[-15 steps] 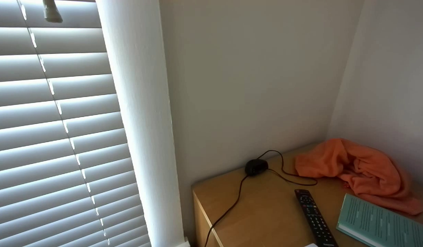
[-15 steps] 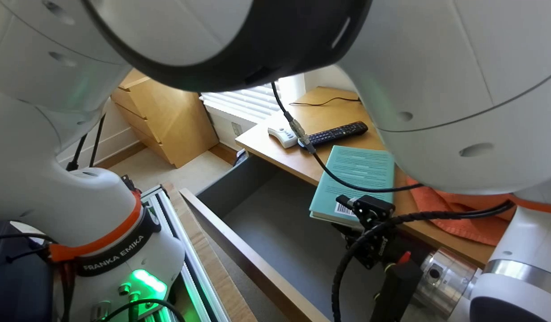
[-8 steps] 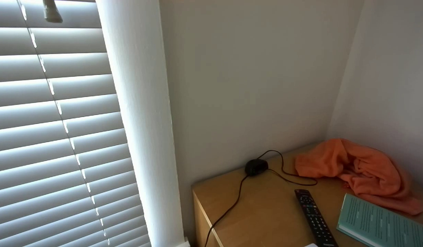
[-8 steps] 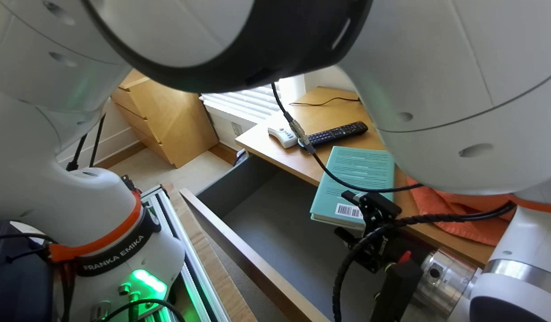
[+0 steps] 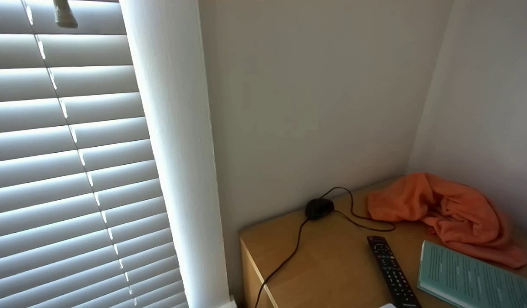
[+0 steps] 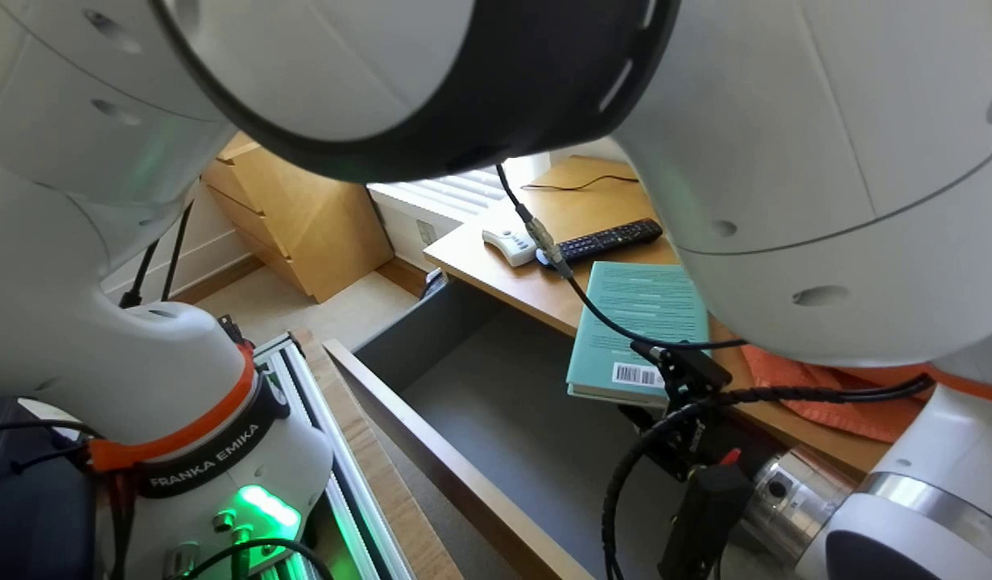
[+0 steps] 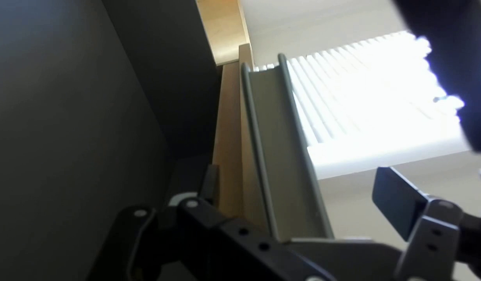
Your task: Put the book into the drawer
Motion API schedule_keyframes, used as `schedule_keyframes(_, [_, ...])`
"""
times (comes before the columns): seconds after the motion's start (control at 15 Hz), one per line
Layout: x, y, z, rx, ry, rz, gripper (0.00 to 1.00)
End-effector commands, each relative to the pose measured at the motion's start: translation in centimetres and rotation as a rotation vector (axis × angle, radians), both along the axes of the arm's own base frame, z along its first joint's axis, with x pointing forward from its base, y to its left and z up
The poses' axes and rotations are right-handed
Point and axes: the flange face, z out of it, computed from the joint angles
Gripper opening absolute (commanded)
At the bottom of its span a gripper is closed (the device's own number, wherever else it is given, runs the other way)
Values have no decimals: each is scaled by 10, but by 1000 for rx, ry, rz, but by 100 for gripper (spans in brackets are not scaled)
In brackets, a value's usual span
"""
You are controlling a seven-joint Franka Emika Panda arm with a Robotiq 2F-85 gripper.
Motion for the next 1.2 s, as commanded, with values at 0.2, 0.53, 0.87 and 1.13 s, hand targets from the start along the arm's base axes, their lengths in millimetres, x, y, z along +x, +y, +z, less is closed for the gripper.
schedule_keyframes(0.2, [-4, 0, -19, -6, -52, -136, 72])
schedule_keyframes(0.53, [-8, -2, -19, -6, -49, -121, 37])
schedule_keyframes(0.87, [-8, -4, -13, 29, -42, -80, 7])
schedule_keyframes(1.13, [-11, -2, -7, 85, -67, -11, 8])
